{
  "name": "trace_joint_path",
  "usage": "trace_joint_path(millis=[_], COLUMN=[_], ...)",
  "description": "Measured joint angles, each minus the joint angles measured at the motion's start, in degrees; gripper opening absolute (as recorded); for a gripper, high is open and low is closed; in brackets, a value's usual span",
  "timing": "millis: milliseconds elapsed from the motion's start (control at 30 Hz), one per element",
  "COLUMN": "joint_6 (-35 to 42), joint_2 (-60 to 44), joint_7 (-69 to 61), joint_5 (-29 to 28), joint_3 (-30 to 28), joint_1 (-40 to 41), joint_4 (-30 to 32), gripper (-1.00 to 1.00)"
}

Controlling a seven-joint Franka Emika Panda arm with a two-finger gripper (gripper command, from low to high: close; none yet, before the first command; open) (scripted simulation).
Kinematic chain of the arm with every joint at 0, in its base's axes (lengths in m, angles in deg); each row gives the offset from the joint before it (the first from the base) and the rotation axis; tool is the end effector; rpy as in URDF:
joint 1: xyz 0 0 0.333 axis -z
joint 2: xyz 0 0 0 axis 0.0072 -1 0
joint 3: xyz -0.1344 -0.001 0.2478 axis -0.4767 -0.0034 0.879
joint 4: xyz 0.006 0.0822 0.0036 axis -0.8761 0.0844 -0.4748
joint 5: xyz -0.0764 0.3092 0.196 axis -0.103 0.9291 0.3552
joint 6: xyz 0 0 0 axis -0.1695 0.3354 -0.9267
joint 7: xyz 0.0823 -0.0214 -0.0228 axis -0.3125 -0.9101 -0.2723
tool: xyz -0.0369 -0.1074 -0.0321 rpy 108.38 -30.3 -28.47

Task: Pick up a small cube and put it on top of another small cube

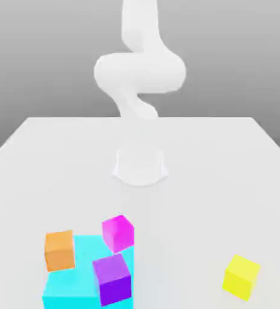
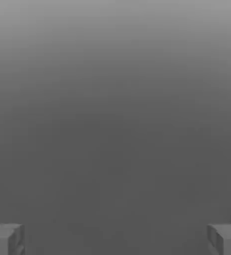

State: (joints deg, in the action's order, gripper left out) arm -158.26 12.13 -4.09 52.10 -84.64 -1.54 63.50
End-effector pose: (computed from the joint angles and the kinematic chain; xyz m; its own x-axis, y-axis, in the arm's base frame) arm 0.3905 0.0146 0.6419 0.5677 -0.6645 0.4859 -0.4827 -0.7468 -0.4574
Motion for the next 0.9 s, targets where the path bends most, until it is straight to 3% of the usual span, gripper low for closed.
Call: trace_joint_path(millis=[533,900], joint_6=[-12.8,-22.3], joint_2=[-33.6,-56.5], joint_7=[-16.7,-23.3], joint_5=[0.6,-4.4], joint_3=[3.7,6.0], joint_1=[-10.3,-16.1], joint_4=[4.7,7.2], gripper=[0.00,0.00])
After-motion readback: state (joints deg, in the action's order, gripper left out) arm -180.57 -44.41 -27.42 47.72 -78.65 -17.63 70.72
